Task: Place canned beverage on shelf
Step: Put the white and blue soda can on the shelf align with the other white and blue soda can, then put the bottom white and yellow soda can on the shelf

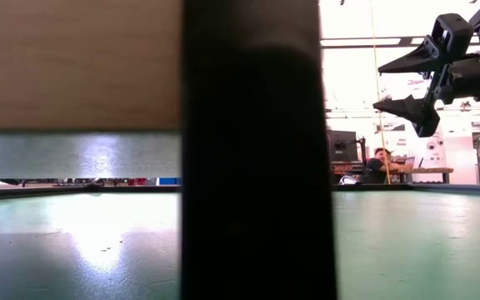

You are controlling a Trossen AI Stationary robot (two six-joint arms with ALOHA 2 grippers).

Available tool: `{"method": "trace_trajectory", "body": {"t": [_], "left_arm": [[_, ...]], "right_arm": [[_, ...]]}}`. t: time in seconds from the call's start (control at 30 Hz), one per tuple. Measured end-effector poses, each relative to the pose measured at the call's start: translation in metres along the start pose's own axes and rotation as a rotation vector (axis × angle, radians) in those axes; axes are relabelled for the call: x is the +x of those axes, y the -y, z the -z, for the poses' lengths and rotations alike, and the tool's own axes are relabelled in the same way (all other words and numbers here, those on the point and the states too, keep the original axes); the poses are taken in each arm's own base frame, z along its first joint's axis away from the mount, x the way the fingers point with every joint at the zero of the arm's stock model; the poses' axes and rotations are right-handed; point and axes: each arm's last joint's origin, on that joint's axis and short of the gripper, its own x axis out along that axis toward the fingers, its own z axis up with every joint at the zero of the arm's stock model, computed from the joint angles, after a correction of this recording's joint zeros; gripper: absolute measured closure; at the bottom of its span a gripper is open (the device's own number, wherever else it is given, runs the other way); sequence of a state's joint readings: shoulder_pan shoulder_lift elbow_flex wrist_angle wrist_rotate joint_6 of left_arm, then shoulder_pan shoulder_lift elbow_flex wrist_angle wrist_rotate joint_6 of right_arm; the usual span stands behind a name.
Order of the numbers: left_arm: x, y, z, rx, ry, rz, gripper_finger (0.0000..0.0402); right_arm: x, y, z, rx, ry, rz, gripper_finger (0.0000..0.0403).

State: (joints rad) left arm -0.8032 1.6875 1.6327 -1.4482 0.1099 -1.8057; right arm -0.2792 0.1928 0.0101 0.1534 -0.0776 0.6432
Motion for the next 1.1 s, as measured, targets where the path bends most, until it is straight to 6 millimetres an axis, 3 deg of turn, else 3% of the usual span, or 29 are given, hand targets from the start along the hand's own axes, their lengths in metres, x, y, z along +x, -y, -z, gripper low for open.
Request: {"method": "trace_trajectory", "body": {"t": [0.37,0.67,0.87,1.1], "left_arm": [[-0.002,-0.001,-0.003,0.000,0.046,-0.004,0.0057],[-0.004,-0.001,-0.020,-0.009,0.087,-0.026,0.0028],[-0.008,0.004,-0.049,0.033,0.138,-0.016,0.0026],[-0.021,0.012,-0.109,0.086,0.165,0.071,0.0026]], "right_arm": [[0.000,0.000,0.000,0.000,0.000,0.000,0.0085],[0.000,0.000,0.000,0.000,0.000,0.000,0.0085],[0.000,0.000,0.000,0.000,0.000,0.000,0.0085],[0.000,0.000,0.000,0.000,0.000,0.000,0.0085]]}}
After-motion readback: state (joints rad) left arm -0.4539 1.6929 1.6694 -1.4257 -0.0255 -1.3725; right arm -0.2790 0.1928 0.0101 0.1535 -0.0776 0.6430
